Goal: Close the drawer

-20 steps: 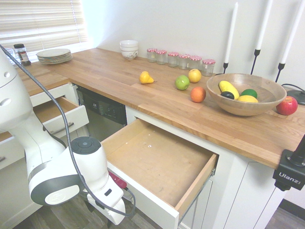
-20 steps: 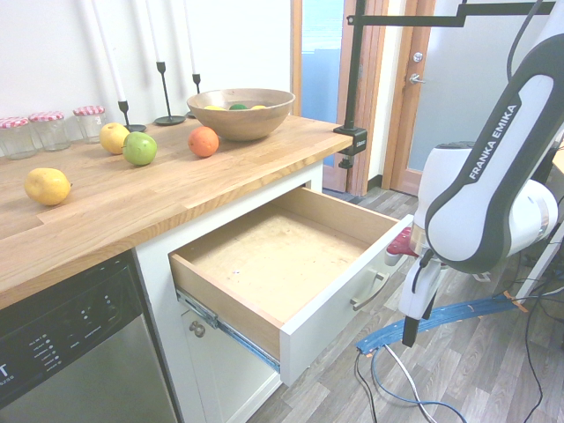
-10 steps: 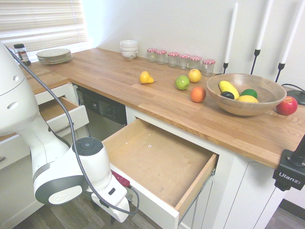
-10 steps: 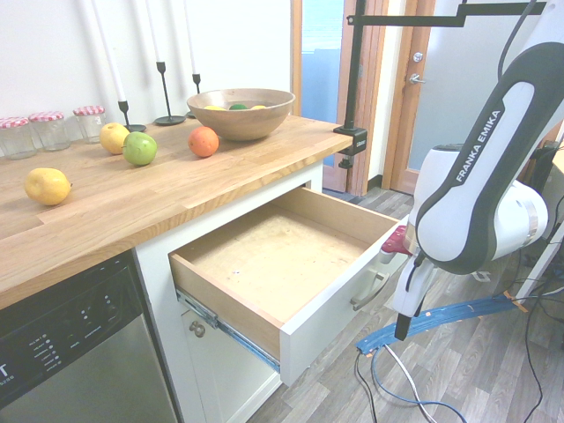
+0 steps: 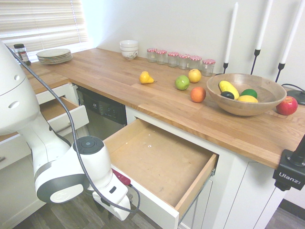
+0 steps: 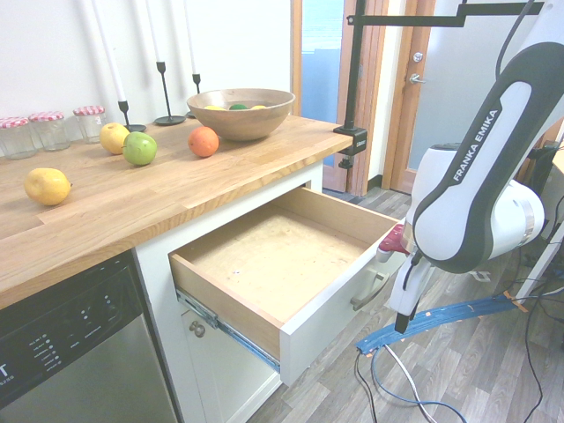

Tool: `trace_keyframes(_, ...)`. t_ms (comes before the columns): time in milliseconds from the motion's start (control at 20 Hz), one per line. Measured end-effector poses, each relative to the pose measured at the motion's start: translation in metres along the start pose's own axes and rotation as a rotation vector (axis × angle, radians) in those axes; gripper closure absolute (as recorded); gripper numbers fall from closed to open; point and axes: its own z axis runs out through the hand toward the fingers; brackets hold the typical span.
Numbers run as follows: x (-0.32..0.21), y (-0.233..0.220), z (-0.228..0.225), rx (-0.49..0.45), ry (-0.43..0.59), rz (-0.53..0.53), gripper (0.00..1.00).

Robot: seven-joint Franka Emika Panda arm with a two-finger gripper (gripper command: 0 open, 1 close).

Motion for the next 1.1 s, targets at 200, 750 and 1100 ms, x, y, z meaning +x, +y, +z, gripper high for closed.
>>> trace_keyframes(200, -0.001, -0.001, 0.0, 0.0, 0.0, -0.004, 1.0)
trace_keyframes(750, 0.013, -0.012, -0.006, 0.028, 0.053, -0.004, 1.0)
trace_keyframes(1100, 0.027, -0.038, 0.008, 0.056, 0.112, 0.01, 1.0)
